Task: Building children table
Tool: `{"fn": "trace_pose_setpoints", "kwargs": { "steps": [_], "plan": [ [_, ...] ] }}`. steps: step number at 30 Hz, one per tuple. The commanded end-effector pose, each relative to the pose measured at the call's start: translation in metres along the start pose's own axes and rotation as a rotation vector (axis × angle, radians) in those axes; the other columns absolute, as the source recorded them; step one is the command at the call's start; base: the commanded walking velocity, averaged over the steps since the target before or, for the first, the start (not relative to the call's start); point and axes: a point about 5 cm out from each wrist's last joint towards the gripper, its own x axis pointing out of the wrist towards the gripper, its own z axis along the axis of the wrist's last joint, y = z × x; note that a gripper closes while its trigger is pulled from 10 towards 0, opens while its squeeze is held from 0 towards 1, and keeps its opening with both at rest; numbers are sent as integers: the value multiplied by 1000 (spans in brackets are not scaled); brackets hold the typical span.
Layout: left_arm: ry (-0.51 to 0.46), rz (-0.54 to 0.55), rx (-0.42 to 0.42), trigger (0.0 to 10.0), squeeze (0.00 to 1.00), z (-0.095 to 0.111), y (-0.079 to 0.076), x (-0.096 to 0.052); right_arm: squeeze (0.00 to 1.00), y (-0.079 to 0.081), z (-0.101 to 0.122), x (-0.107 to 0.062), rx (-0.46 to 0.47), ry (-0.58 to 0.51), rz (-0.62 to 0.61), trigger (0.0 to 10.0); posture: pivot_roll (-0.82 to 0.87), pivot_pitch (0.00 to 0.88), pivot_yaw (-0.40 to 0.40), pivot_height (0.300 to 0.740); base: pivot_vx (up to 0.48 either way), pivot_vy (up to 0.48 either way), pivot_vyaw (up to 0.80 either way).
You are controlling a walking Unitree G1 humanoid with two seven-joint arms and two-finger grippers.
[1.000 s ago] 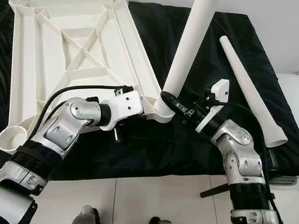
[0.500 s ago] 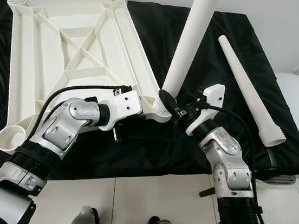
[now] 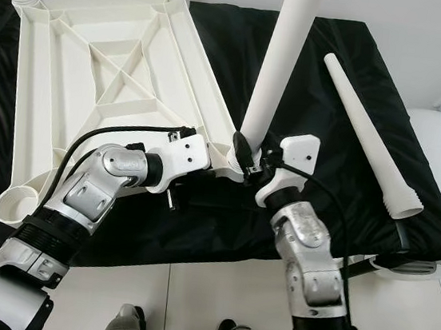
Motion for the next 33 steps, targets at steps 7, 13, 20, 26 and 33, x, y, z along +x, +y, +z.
{"fn": "trace_pose_setpoints", "kwargs": {
  "steps": [7, 13, 20, 26, 33],
  "plan": [
    [142, -113, -108, 10000, 0, -37, -28, 8, 0, 9, 0, -3, 6, 20, -40, 0, 72, 204, -20, 740, 0, 0, 0],
    [143, -111, -104, 10000, 0, -38, -28, 8, 0, 5, -5, -2, 28, 42, -48, 10000, 70, 192, -20, 740, 0, 0, 0],
    [142, -111, -101, 10000, 0, -37, -27, 9, 216, -1, -6, 0, 29, 51, -64, 10000, 69, 184, -21, 740, 0, 0, 0],
    [140, -113, -99, 10000, 0, -37, -28, 9, 1000, -5, -6, 1, 21, 40, -55, 10000, 70, 181, -21, 740, 0, 0, 0],
    [140, -112, -100, 10000, 0, -37, -28, 9, 1000, -13, -4, 3, 12, 26, -30, 10000, 69, 182, -21, 740, 0, 0, 0]
  ]
}}
